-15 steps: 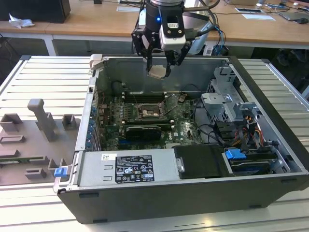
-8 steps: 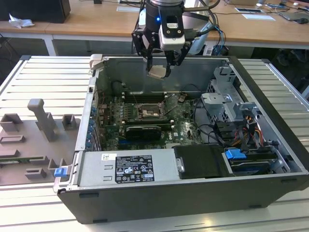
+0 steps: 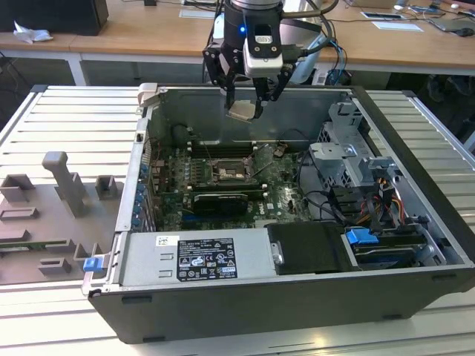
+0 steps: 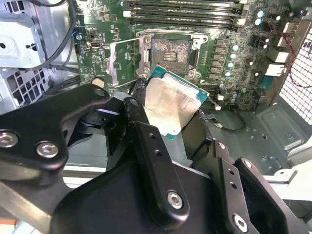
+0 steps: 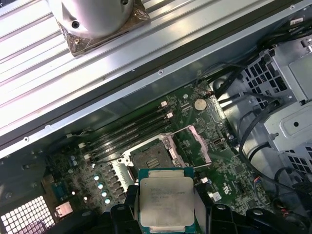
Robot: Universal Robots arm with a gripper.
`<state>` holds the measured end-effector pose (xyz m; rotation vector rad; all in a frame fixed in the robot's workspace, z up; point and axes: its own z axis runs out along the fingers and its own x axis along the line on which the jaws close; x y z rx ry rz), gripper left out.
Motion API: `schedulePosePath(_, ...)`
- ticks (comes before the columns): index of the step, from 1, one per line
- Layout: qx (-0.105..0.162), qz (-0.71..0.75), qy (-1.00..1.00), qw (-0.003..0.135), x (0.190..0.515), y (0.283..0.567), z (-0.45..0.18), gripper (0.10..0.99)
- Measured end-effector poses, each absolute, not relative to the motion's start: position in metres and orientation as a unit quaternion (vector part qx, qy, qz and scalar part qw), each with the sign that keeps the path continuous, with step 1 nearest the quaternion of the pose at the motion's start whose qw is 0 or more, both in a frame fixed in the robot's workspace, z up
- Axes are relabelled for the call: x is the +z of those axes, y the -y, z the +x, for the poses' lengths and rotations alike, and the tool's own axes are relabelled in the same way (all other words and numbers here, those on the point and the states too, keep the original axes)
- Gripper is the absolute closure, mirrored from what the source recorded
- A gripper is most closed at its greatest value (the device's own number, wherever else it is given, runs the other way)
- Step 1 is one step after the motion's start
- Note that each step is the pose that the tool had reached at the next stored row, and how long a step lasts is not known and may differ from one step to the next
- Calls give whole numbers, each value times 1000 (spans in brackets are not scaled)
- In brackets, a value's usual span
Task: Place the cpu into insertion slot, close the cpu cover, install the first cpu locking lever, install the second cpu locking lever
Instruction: 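Place the cpu into insertion slot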
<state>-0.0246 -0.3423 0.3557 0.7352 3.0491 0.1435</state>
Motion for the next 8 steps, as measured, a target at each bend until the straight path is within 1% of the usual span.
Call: schedulePosePath(8,46,245,-968,1,355,342,-25,545)
